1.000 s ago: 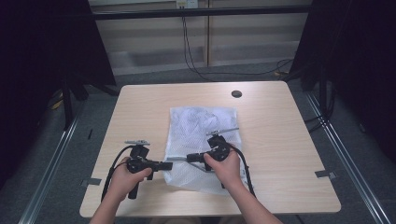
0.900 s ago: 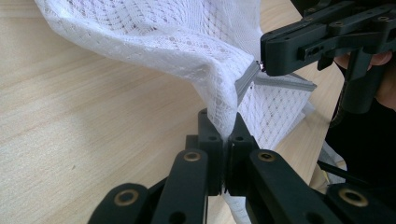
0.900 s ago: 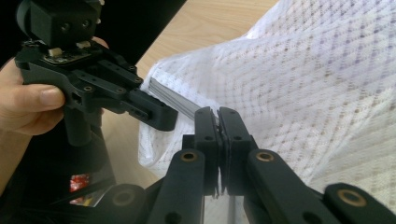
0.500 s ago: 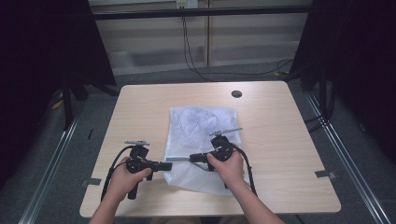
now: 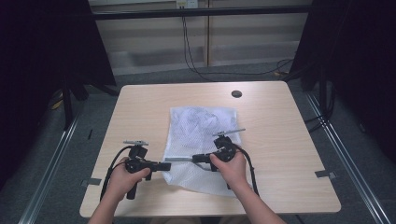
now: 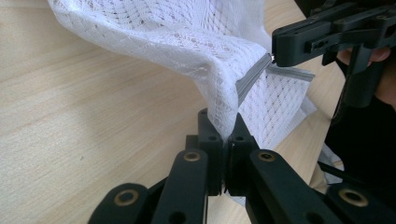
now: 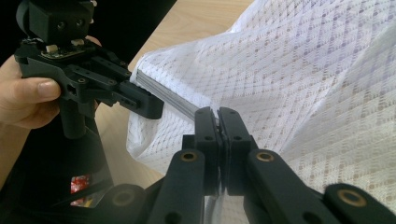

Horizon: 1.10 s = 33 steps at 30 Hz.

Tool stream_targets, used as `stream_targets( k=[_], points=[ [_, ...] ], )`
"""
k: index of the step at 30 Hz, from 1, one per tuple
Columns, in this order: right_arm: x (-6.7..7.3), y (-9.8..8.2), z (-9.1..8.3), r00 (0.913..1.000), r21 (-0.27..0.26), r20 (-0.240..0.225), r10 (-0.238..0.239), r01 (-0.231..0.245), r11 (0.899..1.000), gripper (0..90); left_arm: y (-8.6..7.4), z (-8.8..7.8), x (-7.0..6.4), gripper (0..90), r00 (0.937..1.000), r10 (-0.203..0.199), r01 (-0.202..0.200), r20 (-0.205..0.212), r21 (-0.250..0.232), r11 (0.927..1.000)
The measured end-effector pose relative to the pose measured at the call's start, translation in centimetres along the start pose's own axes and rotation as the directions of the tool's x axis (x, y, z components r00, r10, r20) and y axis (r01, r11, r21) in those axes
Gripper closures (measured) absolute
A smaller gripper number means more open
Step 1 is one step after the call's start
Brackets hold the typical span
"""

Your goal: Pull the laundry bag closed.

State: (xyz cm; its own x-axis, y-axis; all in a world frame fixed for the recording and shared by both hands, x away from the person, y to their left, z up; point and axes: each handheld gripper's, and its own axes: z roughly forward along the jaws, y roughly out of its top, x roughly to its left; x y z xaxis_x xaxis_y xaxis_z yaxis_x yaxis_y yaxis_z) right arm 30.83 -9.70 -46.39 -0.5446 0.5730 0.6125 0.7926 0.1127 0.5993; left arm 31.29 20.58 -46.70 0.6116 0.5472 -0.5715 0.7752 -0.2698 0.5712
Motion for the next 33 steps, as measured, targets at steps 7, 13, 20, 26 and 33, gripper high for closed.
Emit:
stream_targets(
  k=[7,13,20,26,33],
  points=[
    [-0.05,-0.09,-0.12,1.0000,-0.002,-0.004,0.002,-0.002,1.000,88.1,0.02,-0.11,0.03,88.2,1.0000,0.000,0.000,-0.006,-0.002,1.0000],
    [-0.14,-0.09,-0.38,1.0000,-0.008,-0.003,0.005,-0.005,1.000,88.1,-0.04,-0.30,0.14,88.1,1.0000,0.001,-0.001,-0.006,0.002,1.0000],
    [-0.17,-0.10,-0.56,0.9999,-0.006,0.011,-0.001,0.001,1.000,88.1,-0.10,-0.22,0.21,88.2,0.9997,-0.009,0.009,-0.021,0.003,1.0000],
    [-0.29,-0.17,-0.68,1.0000,-0.013,0.002,0.002,-0.002,1.000,88.1,-0.10,-0.36,0.24,88.1,0.9999,-0.013,0.013,-0.008,0.000,0.9999],
    [-0.44,-0.20,-0.91,1.0000,-0.012,0.005,0.004,-0.004,1.000,88.1,-0.15,-0.31,0.15,88.1,0.9999,-0.012,0.012,-0.009,0.001,0.9999]
  ],
)
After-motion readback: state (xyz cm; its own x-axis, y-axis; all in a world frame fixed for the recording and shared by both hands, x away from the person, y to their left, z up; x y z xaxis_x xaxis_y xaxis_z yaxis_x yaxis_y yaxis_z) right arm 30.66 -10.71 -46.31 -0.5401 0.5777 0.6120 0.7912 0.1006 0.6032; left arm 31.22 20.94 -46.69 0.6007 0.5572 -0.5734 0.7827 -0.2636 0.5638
